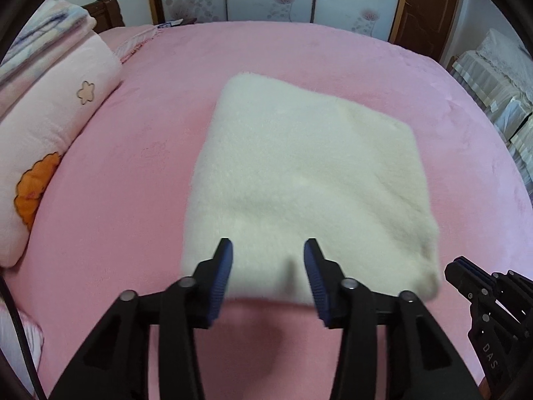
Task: Fold large clothes
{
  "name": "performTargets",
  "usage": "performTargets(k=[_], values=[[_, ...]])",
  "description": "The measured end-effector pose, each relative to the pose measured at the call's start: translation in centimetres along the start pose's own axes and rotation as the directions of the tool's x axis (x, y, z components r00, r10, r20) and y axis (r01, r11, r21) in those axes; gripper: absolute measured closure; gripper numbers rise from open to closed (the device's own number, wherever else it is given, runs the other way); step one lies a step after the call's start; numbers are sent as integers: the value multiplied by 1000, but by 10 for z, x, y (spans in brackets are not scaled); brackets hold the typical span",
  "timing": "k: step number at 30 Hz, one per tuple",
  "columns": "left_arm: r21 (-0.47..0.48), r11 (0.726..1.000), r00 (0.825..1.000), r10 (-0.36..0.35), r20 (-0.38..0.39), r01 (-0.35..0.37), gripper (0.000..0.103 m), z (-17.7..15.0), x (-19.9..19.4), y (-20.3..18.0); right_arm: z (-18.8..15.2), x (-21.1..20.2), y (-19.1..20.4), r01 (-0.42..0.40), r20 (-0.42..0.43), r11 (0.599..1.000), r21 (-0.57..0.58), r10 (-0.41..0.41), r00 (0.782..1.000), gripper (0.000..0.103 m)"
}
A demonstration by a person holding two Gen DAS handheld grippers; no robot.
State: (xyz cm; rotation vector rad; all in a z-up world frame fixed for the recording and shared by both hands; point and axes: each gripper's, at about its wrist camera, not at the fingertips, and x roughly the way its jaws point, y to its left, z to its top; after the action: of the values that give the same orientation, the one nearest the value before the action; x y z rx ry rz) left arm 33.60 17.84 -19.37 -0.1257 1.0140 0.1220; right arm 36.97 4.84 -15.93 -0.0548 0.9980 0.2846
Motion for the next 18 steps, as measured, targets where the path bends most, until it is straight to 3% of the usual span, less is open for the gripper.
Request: performTargets(k=[4, 6, 8, 13, 18], values=[[-37, 998, 998, -46, 39, 48, 35, -21, -47, -18, -12, -46, -9, -24, 23, 999, 46, 23, 999, 89], [-62, 994, 995, -92, 39, 94, 35, -36, -69, -27, -23, -66, -17, -35, 34, 997, 75, 32, 999, 73], [-76, 988, 991, -133, 10, 134, 34, -49, -85, -38, -36, -86, -25, -17, 44, 995, 94, 13, 999, 65], [-71, 982, 982, -181, -59, 177, 34, -90, -122, -70, -75, -124, -45, -13, -1, 990, 139, 13, 1000, 64], [-40, 995, 992, -99, -79, 96, 34, -118, -158, -94, -108, -159, -64, -6, -36, 983, 186, 13, 999, 64]])
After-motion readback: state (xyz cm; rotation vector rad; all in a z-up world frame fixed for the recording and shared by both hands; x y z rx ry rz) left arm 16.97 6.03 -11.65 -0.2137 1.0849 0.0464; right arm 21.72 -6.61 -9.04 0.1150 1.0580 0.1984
